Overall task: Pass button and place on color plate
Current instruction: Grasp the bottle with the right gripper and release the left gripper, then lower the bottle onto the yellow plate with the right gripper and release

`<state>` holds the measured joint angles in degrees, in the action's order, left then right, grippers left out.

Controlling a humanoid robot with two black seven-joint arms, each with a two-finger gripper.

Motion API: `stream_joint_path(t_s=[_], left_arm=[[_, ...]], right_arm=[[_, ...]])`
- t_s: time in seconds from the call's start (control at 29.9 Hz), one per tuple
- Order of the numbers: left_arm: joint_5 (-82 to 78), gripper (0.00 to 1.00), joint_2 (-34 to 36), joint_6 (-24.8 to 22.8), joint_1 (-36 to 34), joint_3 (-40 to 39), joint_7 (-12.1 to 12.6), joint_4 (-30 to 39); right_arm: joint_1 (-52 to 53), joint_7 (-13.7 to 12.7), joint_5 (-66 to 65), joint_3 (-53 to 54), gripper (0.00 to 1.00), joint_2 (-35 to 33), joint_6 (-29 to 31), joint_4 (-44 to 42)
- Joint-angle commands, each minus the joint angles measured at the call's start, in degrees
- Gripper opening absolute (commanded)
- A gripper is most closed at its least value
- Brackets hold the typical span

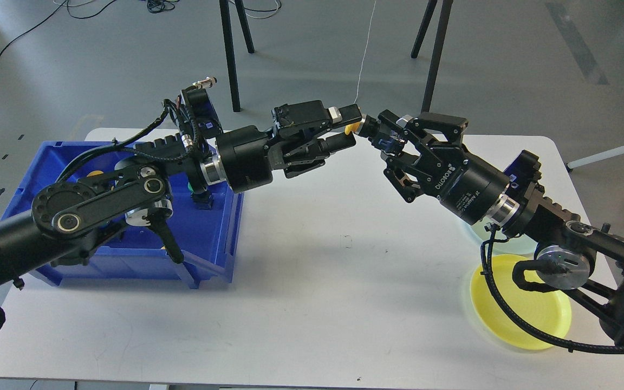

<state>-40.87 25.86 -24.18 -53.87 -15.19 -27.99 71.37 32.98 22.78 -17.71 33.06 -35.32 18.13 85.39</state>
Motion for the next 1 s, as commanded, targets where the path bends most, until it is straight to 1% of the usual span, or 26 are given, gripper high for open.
stream_joint_path(t_s=[0.0, 0.1, 0.2, 0.23, 0.33, 0.4, 0.43, 0.53, 0.63, 0.73, 0.8, 0.9, 0.97], left_arm=[[0.1, 0.71, 0.1, -1.0, 0.0, 0.1, 0.0, 0.0], [0.3, 0.72, 0.1, -0.6, 0.0, 0.1, 0.0, 0.0], [0.3, 0.75, 0.1, -0.3, 0.2, -0.2, 0.0, 0.0], [0.4, 0.76, 0.2, -0.2, 0.3, -0.4, 0.0, 0.0], [1.9, 0.79, 0.1, 0.9, 0.3, -0.4, 0.0, 0.0], [2.3, 0.80, -0.1, 2.1, 0.3, -0.2, 0.0, 0.0], [2.3, 0.80, -0.1, 2.6, 0.3, -0.2, 0.0, 0.2], [2.4, 0.81, -0.1, 3.1, 0.3, -0.1, 0.0, 0.2], [2.4, 0.81, -0.1, 3.2, 0.2, -0.2, 0.0, 0.2], [2.5, 0.81, 0.0, 3.4, 0.3, -0.4, 0.0, 0.2], [2.4, 0.81, 0.1, 4.1, 0.3, -0.3, 0.0, 0.2], [2.2, 0.81, 1.6, 7.1, -0.1, 0.2, 0.0, 1.2], [2.2, 0.81, 4.7, 8.2, -0.2, 0.3, 0.0, 1.8]], right_arm=[[-3.8, 0.2, 0.0, 4.4, 0.06, -1.7, 0.0, 0.7], [-8.2, 0.3, 0.0, 8.2, 0.06, -2.8, 0.1, 1.1], [-14.6, 0.3, -0.2, 12.7, 0.05, -4.9, -1.2, 0.7], [-17.3, 0.3, -0.2, 14.0, 0.05, -5.9, -2.6, 0.7], [-26.7, 0.9, -0.2, 15.9, 0.04, -7.4, -10.6, 1.4], [-32.8, 4.1, -0.2, 17.0, 0.04, -7.5, -15.5, 2.1], [-35.7, 5.2, -0.1, 17.6, 0.04, -7.4, -17.5, 2.3], [-42.5, 5.2, -0.1, 18.2, 0.04, -7.4, -22.9, 3.3], [-46.6, 5.2, -0.2, 17.6, 0.04, -7.1, -28.0, 3.4], [-49.1, 5.2, -0.2, 17.5, 0.05, -6.9, -30.1, 2.9], [-49.7, 5.2, -0.2, 17.4, 0.09, -6.8, -30.5, 2.3], [-49.9, 5.2, -0.2, 17.2, 0.28, -6.1, -31.0, 1.5], [-49.8, 5.2, -0.1, 17.2, 0.36, -5.2, -31.4, 0.8]])
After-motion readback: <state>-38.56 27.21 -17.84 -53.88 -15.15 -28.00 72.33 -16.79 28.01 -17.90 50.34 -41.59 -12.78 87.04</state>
